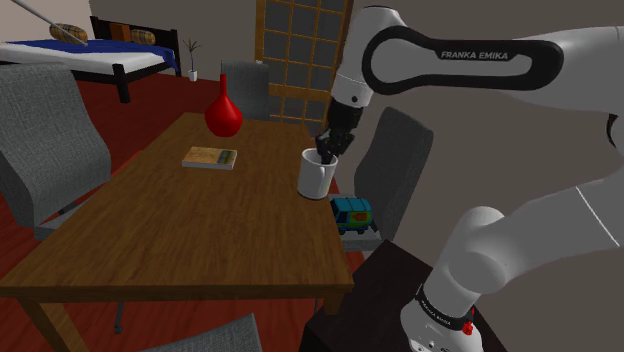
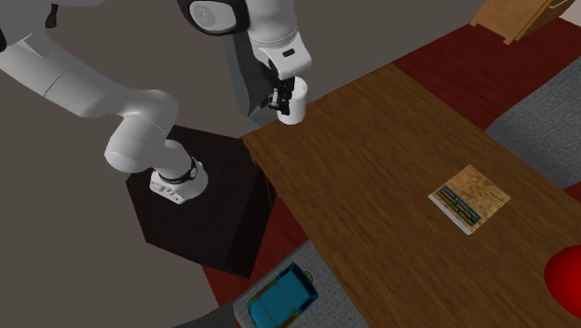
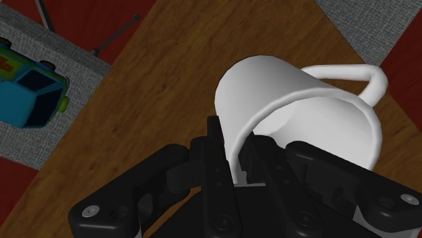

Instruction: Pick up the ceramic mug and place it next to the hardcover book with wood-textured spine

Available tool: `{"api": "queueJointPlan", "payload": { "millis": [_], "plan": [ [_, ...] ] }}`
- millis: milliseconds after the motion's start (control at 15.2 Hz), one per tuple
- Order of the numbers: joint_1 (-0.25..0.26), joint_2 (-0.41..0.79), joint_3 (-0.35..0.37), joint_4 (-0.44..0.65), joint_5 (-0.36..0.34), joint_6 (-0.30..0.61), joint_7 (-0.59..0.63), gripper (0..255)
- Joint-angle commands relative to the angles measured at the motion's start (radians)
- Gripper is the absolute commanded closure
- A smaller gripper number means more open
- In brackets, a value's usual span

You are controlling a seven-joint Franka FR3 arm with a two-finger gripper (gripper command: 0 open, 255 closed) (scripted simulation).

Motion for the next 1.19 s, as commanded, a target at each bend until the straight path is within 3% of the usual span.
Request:
{"api": "queueJointPlan", "payload": {
  "millis": [0,594,1122],
  "plan": [
    [-0.009,0.085,0.004,0.06,-0.008,0.024,0.0,255],
    [-0.039,0.453,0.023,0.394,-0.063,0.058,0.017,255],
    [-0.035,0.795,0.032,0.8,-0.131,-0.011,0.046,255]
  ]
}}
